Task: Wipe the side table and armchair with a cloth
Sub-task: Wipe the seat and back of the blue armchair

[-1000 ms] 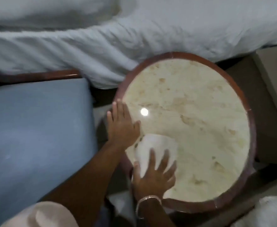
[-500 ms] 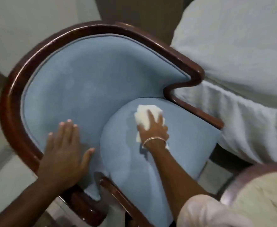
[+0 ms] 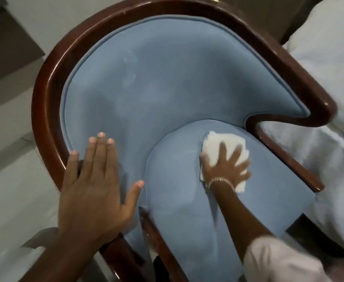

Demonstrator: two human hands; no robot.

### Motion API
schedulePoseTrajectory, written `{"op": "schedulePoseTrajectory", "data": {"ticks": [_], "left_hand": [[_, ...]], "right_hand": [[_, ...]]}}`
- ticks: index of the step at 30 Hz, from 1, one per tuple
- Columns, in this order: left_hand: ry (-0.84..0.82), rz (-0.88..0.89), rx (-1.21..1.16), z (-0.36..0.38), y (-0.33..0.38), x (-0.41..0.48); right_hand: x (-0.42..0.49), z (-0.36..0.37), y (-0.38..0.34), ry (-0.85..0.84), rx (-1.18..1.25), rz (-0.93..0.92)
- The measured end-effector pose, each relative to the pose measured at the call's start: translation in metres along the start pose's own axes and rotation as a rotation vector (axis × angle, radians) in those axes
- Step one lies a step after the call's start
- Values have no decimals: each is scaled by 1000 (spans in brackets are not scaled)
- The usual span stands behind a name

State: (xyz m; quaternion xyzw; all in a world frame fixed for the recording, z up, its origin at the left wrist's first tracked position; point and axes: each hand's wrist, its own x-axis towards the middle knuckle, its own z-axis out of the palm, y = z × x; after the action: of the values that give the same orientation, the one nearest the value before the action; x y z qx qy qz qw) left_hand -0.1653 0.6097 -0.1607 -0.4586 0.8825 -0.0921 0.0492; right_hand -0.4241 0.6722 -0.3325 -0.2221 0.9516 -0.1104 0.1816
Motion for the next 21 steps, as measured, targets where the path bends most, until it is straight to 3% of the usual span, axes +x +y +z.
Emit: {"op": "schedulePoseTrajectory", "data": {"ticks": [2,4,6,8,10,12,14,16,18,21], "left_hand": [[4,-15,7,1,1,1],[-27,-16,27,-1,2,1],[-73,-18,29,-8,3,0],[-110,-20,14,-13,4,-1],[-112,-23,-8,-12,4,0],[-105,-34,-12,-7,2,1],[-88,-30,-10,-3,0,2],[-60,-29,0,-4,1,1],[-71,-29,27,-5,3,1],[-85,-25,51,-5,4,1]], "right_hand": [[31,15,-44,-79,-54,-130],[10,30,-62,-145,-215,-414],[-42,36,-29,-157,-300,-709],[-82,23,42,-176,-314,-835],[-72,-7,112,-138,-285,-734],[-23,-32,135,-53,-217,-431],[29,-47,104,-19,-180,-147],[65,-37,47,3,-157,-45],[73,-14,-12,-50,-146,-143],[18,26,-56,-151,-268,-518]]}}
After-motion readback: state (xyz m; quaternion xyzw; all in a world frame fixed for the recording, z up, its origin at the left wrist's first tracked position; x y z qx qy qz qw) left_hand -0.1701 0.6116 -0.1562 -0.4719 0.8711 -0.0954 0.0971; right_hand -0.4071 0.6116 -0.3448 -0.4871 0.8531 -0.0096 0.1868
